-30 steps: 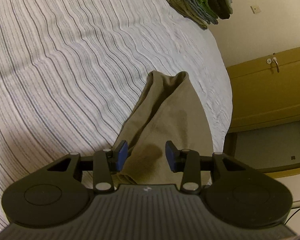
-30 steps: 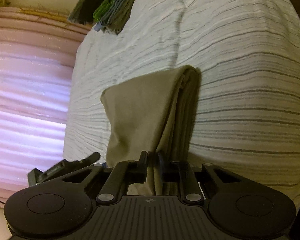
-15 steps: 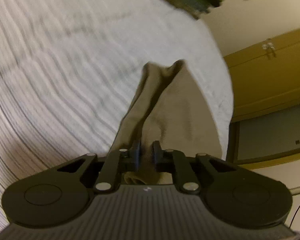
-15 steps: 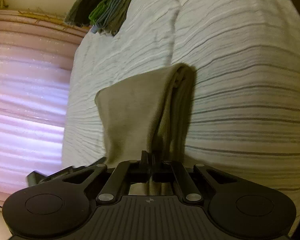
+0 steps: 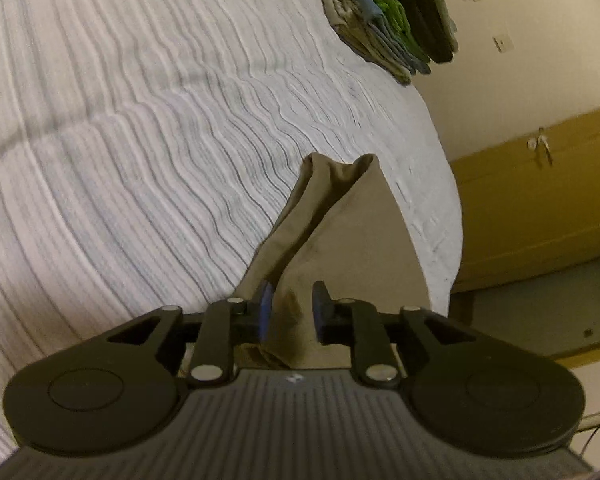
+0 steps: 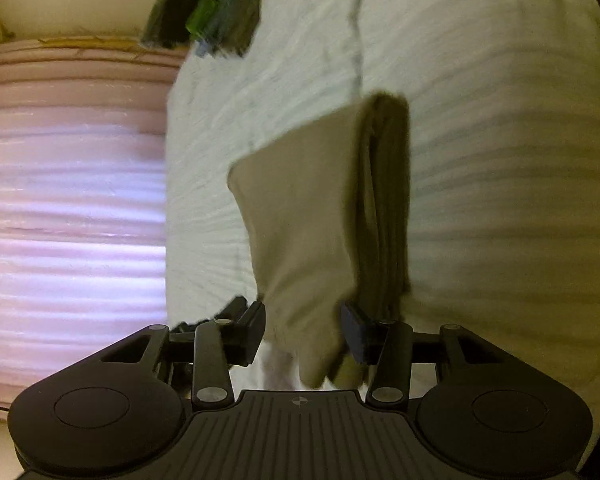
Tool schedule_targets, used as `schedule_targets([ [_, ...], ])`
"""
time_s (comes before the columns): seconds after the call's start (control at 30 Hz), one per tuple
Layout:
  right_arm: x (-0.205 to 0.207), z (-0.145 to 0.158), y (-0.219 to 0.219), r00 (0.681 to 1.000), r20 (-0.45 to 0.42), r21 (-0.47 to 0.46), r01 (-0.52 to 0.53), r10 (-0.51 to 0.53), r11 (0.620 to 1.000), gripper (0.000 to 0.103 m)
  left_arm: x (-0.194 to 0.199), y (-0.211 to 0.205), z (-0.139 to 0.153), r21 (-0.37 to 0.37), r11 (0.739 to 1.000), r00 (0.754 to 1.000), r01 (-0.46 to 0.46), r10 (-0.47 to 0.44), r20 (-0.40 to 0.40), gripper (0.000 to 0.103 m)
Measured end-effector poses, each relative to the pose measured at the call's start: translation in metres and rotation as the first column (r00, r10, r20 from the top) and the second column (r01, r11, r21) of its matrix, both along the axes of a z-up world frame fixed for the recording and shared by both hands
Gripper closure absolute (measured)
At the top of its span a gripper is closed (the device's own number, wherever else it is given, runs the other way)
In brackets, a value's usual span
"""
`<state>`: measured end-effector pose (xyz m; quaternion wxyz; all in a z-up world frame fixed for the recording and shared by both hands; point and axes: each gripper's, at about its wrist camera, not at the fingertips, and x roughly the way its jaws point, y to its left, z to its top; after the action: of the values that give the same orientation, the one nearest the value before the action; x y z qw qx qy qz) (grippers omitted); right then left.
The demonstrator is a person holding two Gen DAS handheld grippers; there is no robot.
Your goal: Fold clothes
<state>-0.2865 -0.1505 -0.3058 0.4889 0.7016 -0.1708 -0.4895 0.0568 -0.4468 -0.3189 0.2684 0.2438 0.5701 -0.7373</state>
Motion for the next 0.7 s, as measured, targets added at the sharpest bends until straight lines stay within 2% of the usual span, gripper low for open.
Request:
schedule_targets([
  [0.07, 0.002, -0.010, 0.000, 0.999, 0.050, 0.022, 0.000, -0.002, 1.000, 0.058, 0.005, 0.004, 0.000, 0.021, 1.000, 1.000, -0.012, 0.012, -0.013, 0.085],
  [0.13, 0.003, -0.019, 0.002, 0.996, 0.093, 0.038, 0.005, -0.008, 0.999, 0.070, 0.008, 0.007, -0.001, 0.033, 0.999, 1.000, -0.023, 0.024, -0.015, 0.079],
  [0.2, 0.002, -0.022, 0.002, 0.994, 0.109, 0.038, 0.010, -0.014, 0.999, 0.071, 0.010, 0.008, -0.003, 0.046, 0.998, 0.999, -0.031, 0.032, -0.011, 0.079],
  [0.37, 0.001, -0.023, -0.004, 0.997, 0.082, 0.012, 0.006, -0.007, 1.000, 0.071, 0.012, 0.008, -0.011, 0.079, 0.996, 0.999, -0.042, 0.042, -0.004, 0.077],
  [0.4, 0.001, -0.023, -0.005, 0.997, 0.077, 0.006, 0.005, -0.006, 1.000, 0.077, 0.012, 0.008, -0.011, 0.082, 0.996, 0.999, -0.041, 0.042, -0.006, 0.075],
  [0.43, 0.001, -0.023, -0.006, 0.997, 0.072, 0.001, 0.004, -0.004, 1.000, 0.101, 0.011, 0.008, -0.011, 0.082, 0.996, 0.999, -0.040, 0.041, -0.007, 0.074],
  [0.47, 0.001, -0.023, -0.007, 0.998, 0.067, -0.005, 0.003, -0.003, 1.000, 0.103, 0.010, 0.008, -0.011, 0.081, 0.996, 0.999, -0.039, 0.039, -0.008, 0.074],
  [0.53, 0.000, -0.016, -0.008, 0.999, 0.028, -0.038, -0.015, 0.016, 0.999, 0.103, 0.009, 0.008, -0.011, 0.079, 0.996, 0.999, -0.039, 0.040, -0.010, 0.076],
  [0.57, -0.001, -0.009, -0.008, 0.999, -0.007, -0.058, -0.037, 0.037, 0.998, 0.103, 0.009, 0.009, -0.011, 0.074, 0.997, 0.999, -0.038, 0.039, -0.018, 0.084],
  [0.7, -0.004, -0.019, 0.003, 0.997, -0.046, 0.015, -0.064, 0.065, 0.998, 0.103, 0.007, 0.011, -0.010, 0.045, 0.999, 0.999, -0.015, 0.017, -0.042, 0.096],
])
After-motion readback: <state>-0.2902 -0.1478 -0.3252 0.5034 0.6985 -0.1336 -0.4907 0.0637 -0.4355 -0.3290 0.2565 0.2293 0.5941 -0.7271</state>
